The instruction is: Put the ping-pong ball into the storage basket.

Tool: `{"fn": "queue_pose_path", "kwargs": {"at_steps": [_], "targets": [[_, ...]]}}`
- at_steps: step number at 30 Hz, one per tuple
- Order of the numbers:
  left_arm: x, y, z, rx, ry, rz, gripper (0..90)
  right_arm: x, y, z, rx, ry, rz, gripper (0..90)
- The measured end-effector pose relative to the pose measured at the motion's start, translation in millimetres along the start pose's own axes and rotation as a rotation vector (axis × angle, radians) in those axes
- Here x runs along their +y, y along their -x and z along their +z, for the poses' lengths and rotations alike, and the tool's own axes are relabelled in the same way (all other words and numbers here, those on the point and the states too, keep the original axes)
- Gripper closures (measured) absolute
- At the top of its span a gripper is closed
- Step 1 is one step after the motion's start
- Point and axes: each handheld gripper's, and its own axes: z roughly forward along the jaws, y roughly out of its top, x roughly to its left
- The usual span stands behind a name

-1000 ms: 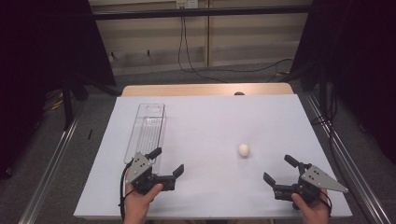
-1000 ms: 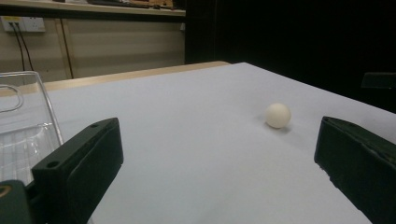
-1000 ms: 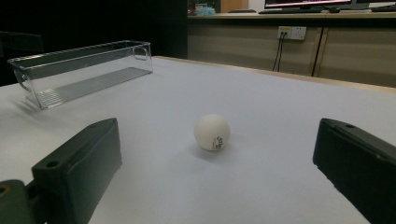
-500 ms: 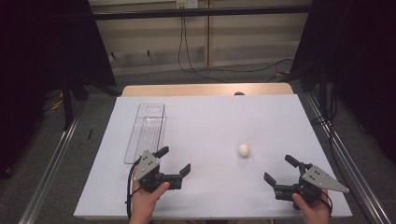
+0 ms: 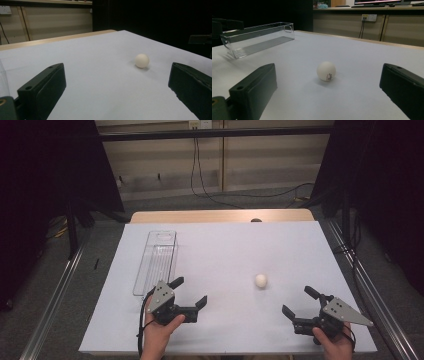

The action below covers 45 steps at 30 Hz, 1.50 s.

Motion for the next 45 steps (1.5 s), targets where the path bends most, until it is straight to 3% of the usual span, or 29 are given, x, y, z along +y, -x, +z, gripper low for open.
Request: {"fn": "queue_pose_path", "kwargs": {"at_steps": [7,10,11,12,13,31,32,33,40,45], "targets": [[-1.0,2.7,4.0,-0.012,-0.006,-0.005,1.5,-0.1,-0.1,0.5,0.006,-0.002,-0.001,0.8],[-0.7,3.4,6.0,-0.020,-0.014,0.002,1.5,-0.1,-0.3,0.3,0.006,-0.002,0.000,0.8],[-0.1,2.5,5.4,-0.021,-0.032,0.021,1.5,0.1,-0.7,0.5,0.004,-0.001,0.005,0.8],[-0.1,4.0,7.2,-0.016,-0.020,0.003,1.5,0.1,-0.7,0.5,0.004,-0.001,0.005,0.8],[0.2,3.1,7.3,-0.019,-0.033,0.017,1.5,0.0,-0.6,0.5,0.003,-0.001,0.005,0.8],[2.4,7.0,19.6,-0.041,-0.040,0.023,1.6,0.0,-0.5,0.3,0.006,-0.002,0.002,0.8],[2.8,6.2,19.8,-0.044,-0.049,0.042,1.6,0.0,-0.6,0.4,0.004,-0.001,0.004,0.8],[2.5,7.9,21.5,-0.038,-0.036,0.019,1.6,0.0,-0.4,0.2,0.006,-0.003,0.001,0.8],[3.3,8.9,26.2,-0.049,-0.047,0.036,1.6,0.1,-0.7,0.0,0.007,-0.004,0.005,0.8],[2.7,11.2,31.2,-0.053,-0.046,0.016,1.7,0.2,-0.9,0.0,0.005,-0.002,0.007,0.8]]}}
